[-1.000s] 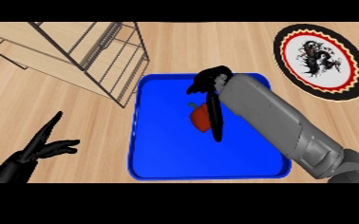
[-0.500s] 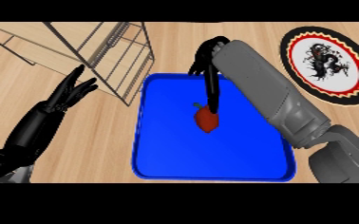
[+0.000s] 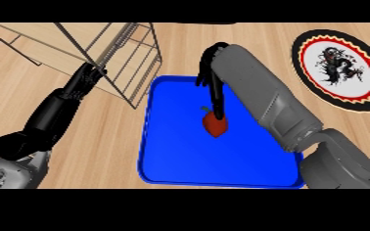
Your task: Pick the bell pepper from the tray and place it in the plate
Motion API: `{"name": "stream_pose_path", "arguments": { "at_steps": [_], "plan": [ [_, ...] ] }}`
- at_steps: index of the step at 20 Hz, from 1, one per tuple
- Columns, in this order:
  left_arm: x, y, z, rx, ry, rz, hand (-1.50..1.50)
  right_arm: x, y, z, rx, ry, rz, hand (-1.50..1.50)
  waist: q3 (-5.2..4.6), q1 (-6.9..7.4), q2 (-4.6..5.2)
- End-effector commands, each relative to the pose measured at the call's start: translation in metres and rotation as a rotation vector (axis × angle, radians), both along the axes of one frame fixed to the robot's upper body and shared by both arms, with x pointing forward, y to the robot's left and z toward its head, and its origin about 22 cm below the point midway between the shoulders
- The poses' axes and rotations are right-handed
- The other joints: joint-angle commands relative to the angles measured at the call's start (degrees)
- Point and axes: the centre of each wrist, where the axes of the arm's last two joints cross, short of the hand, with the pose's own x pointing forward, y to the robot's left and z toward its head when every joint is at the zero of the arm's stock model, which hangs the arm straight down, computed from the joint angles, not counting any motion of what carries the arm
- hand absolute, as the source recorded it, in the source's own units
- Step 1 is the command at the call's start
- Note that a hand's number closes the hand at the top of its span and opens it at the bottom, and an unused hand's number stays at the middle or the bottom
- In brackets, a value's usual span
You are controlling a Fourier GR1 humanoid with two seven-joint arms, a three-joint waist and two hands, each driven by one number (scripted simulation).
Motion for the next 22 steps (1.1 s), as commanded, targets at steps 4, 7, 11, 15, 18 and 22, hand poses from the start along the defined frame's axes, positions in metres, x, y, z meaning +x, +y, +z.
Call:
{"name": "stream_pose_path", "arguments": {
  "at_steps": [4,7,11,15,18,22],
  "plan": [
    [0.005,0.0,-0.024,-0.001,-0.01,-0.001,0.0,-0.007,0.004,-0.024,-0.065,0.101,0.094,-1.5,-0.02,0.02,-0.03],
    [0.017,-0.003,-0.01,0.008,-0.009,0.017,0.0,-0.007,0.002,-0.028,-0.072,0.127,0.1,-1.5,0.01,-0.78,-0.36],
    [-0.002,-0.016,-0.001,-0.006,0.007,-0.004,0.0,-0.012,0.003,-0.039,-0.067,0.154,0.124,-1.5,0.04,-0.48,-0.64],
    [0.009,-0.01,0.015,0.007,0.014,0.005,0.0,-0.022,0.004,-0.058,-0.106,0.2,0.174,-1.5,0.03,-0.66,-0.91],
    [-0.006,0.004,-0.007,0.014,0.029,0.012,0.0,-0.028,0.0,-0.072,-0.094,0.212,0.155,-1.5,0.01,-1.1,-1.13],
    [0.017,-0.006,-0.001,0.017,0.024,0.004,0.0,-0.037,0.007,-0.079,-0.107,0.204,0.191,-1.5,0.0,-0.43,-0.62]
  ]
}}
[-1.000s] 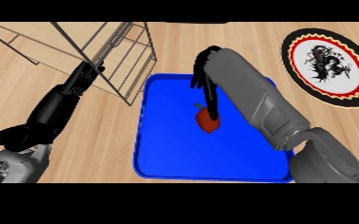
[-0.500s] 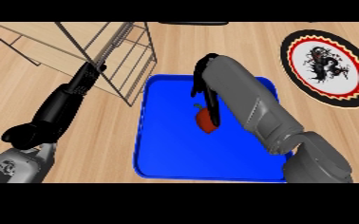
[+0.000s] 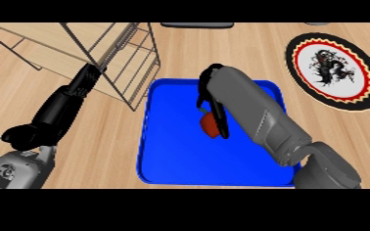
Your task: Pick the bell pepper from the tray and place it in the plate
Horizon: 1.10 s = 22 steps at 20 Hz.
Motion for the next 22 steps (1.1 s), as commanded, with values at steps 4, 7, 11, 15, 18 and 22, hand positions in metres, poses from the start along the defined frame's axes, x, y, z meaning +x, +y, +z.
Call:
{"name": "stream_pose_path", "arguments": {
  "at_steps": [4,7,11,15,18,22],
  "plan": [
    [-0.006,0.002,0.007,0.005,-0.003,0.003,0.0,-0.022,0.002,-0.036,-0.038,0.087,0.07,-1.5,0.27,-0.35,0.93],
    [0.002,0.012,0.004,-0.019,-0.004,0.014,0.0,-0.021,-0.004,-0.028,0.063,0.056,0.105,1.5,0.31,-0.84,1.19],
    [-0.002,0.008,-0.006,-0.007,0.003,-0.001,0.0,-0.038,0.011,-0.042,0.076,0.016,0.141,1.5,0.32,-0.45,1.38],
    [0.004,0.002,-0.004,-0.005,-0.008,0.016,0.0,-0.031,0.01,-0.027,0.089,-0.07,0.102,1.5,0.29,-1.31,1.03],
    [-0.009,0.013,-0.013,-0.014,0.043,0.08,0.0,-0.05,-0.006,0.008,0.225,-0.401,0.245,1.5,0.83,-5.58,-1.39],
    [-0.015,0.026,-0.027,-0.011,0.091,0.129,0.0,-0.056,0.01,0.068,0.38,-0.698,0.333,1.5,1.42,-8.71,-4.5]
  ]
}}
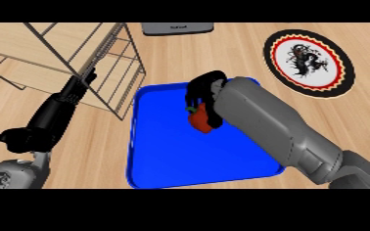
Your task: Pick the bell pepper from the tray and place it in the plate
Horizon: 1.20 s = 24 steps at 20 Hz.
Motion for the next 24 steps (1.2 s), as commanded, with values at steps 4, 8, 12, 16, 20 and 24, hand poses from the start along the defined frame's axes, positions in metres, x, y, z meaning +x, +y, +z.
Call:
{"name": "stream_pose_path", "arguments": {
  "at_steps": [4,8,12,16,20,24],
  "plan": [
    [-0.007,0.015,-0.011,-0.003,0.044,0.086,0.0,-0.024,-0.019,0.063,0.328,-0.395,0.145,1.5,0.65,-5.86,-1.89],
    [-0.011,0.024,-0.013,0.007,0.045,0.133,0.0,-0.035,-0.06,0.083,0.463,-0.558,0.181,1.5,0.52,-8.05,-1.16],
    [-0.02,0.037,-0.011,0.011,0.039,0.162,0.0,-0.046,-0.115,0.099,0.56,-0.677,0.177,1.5,0.44,-8.34,-0.87],
    [-0.022,0.037,-0.009,0.007,0.017,0.165,0.0,-0.063,-0.175,0.111,0.637,-0.748,0.15,1.5,0.24,-9.48,0.14],
    [-0.027,0.041,-0.009,-0.008,0.013,0.163,0.0,-0.081,-0.233,0.119,0.673,-0.899,0.097,1.5,0.04,-7.92,1.14],
    [-0.027,0.028,-0.001,-0.012,-0.02,0.101,0.0,-0.099,-0.289,0.112,0.714,-0.989,0.018,1.5,-0.15,-5.27,2.1]
  ]
}}
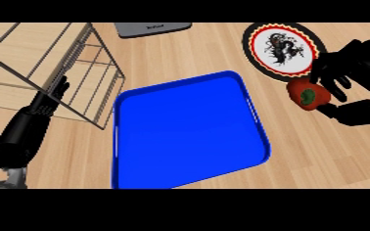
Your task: Pick the bell pepper from the tray and place it in the plate
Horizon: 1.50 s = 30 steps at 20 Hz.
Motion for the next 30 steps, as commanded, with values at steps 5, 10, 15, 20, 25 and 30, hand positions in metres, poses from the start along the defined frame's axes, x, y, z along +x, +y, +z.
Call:
{"name": "stream_pose_path", "arguments": {
  "at_steps": [5,10,15,20,25,30],
  "plan": [
    [0.013,-0.014,0.02,0.021,-0.046,-0.096,0.0,-0.048,-0.108,-0.029,0.082,-0.096,-0.153,1.5,-0.45,5.49,1.71],
    [0.021,-0.034,0.006,0.017,-0.031,-0.165,0.0,-0.069,-0.128,-0.047,0.181,-0.086,-0.212,1.5,-0.67,9.2,2.2],
    [0.021,-0.048,0.025,0.02,-0.058,-0.23,0.0,-0.028,-0.14,-0.08,0.264,-0.066,-0.267,1.5,-0.59,12.34,2.67],
    [0.028,-0.053,0.03,0.014,-0.061,-0.22,0.0,0.002,-0.157,-0.082,0.298,-0.134,-0.313,1.5,-0.6,12.25,2.63],
    [0.039,-0.054,0.025,0.007,-0.056,-0.221,0.0,0.035,-0.142,-0.111,0.16,-0.154,-0.334,1.5,-0.58,12.91,2.96],
    [0.028,-0.061,0.017,0.015,-0.063,-0.239,0.0,0.042,-0.163,-0.12,0.099,0.057,-0.496,1.5,-0.55,13.96,3.23]
  ]
}}
